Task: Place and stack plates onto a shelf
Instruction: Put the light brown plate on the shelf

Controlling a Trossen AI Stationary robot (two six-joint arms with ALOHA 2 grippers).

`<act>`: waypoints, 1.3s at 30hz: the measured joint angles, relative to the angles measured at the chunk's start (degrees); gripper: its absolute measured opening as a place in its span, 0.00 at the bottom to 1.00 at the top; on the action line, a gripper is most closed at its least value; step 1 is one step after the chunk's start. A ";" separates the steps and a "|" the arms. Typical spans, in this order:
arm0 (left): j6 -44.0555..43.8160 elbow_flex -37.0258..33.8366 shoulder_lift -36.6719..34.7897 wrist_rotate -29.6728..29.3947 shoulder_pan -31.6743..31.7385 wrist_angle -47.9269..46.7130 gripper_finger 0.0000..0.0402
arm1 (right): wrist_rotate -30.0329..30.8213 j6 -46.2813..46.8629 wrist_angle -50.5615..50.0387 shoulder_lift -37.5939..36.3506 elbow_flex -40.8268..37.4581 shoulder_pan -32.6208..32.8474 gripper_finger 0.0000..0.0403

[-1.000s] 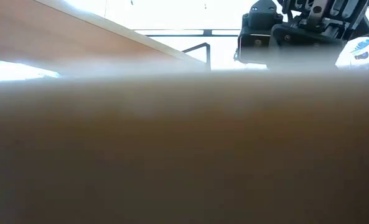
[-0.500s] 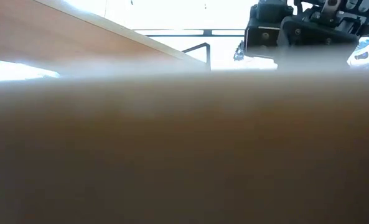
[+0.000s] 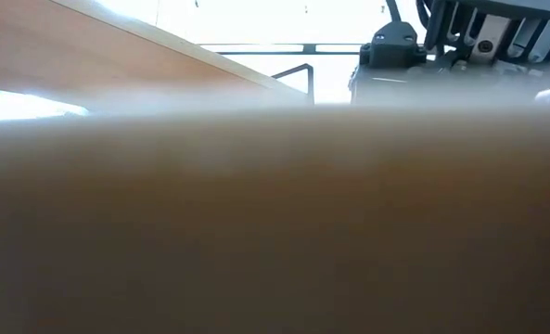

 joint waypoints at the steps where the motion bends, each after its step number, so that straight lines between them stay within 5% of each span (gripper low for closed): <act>1: 0.00 0.00 0.00 0.00 0.00 -0.02 0.48 | -0.04 -0.05 0.16 0.05 0.02 0.00 0.55; 24: 0.00 0.00 0.00 -0.01 0.00 -0.07 0.48 | -0.33 0.72 0.25 -0.14 -0.21 -1.27 0.08; 39: 0.00 0.02 0.00 -0.02 0.00 -0.09 0.48 | -2.18 2.69 0.34 -2.90 -0.40 -2.85 0.04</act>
